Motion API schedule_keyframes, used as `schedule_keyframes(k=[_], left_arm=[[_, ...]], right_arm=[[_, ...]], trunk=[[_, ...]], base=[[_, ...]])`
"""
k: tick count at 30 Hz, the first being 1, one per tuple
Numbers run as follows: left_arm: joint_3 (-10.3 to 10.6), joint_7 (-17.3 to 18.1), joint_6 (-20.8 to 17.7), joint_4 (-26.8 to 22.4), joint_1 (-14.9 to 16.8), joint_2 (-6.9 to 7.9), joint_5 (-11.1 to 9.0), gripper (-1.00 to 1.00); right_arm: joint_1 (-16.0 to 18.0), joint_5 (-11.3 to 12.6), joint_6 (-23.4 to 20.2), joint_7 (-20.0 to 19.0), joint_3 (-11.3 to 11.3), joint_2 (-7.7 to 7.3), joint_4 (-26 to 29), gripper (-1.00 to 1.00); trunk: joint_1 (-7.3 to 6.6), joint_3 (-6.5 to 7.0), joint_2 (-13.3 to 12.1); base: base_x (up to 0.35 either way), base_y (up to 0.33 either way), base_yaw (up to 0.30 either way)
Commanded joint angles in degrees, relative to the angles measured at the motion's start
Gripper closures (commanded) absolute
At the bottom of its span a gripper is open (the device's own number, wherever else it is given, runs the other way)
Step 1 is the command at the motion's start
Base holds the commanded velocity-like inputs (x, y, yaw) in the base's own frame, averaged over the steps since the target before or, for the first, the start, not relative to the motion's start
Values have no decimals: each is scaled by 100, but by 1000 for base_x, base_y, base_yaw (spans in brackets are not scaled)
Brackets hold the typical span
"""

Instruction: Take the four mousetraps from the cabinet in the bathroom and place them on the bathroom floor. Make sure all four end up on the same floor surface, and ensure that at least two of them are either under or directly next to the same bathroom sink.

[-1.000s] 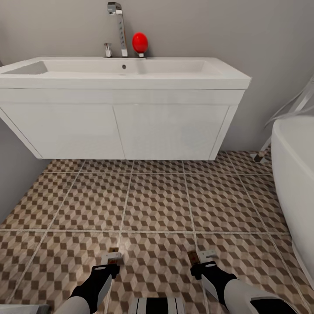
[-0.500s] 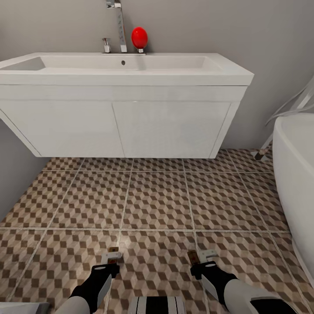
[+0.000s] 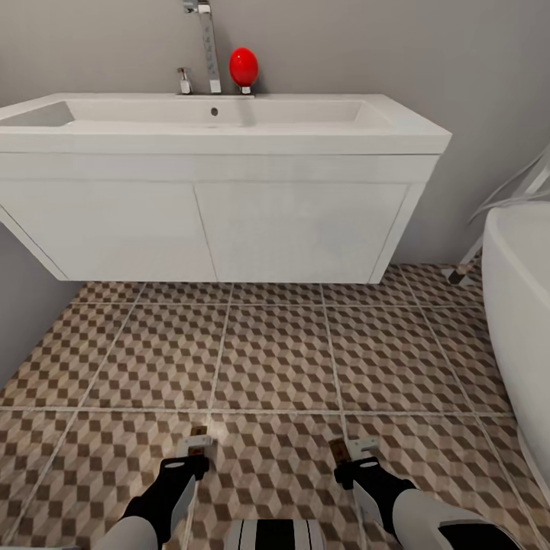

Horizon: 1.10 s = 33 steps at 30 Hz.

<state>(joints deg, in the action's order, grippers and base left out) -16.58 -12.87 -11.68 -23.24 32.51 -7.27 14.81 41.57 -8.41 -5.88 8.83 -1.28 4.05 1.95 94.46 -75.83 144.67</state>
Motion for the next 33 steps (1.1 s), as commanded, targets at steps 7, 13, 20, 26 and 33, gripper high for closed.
schedule_keyframes(k=[7,13,20,26,33], left_arm=[[-26,2,-28,-153,1,1,67,100],[-18,61,-118,-986,1,-27,63,100],[226,160,-821,-1837,30,-131,41,100],[427,213,-1060,-1859,50,-157,13,100],[475,276,-1073,-1386,226,-168,12,100]], right_arm=[[0,-38,-58,25,6,11,225,100],[0,-16,-396,32,25,32,1118,100],[0,14,-1102,56,39,86,2197,100],[-7,41,-1199,66,40,135,2403,100],[28,262,-1203,165,41,132,2407,100]], trunk=[[-1,-4,1],[-1,-4,1],[-1,-4,1],[-1,-4,1],[-1,-4,1]], base=[[16,0,0],[2,0,0],[0,0,0],[0,0,0],[0,0,0]])
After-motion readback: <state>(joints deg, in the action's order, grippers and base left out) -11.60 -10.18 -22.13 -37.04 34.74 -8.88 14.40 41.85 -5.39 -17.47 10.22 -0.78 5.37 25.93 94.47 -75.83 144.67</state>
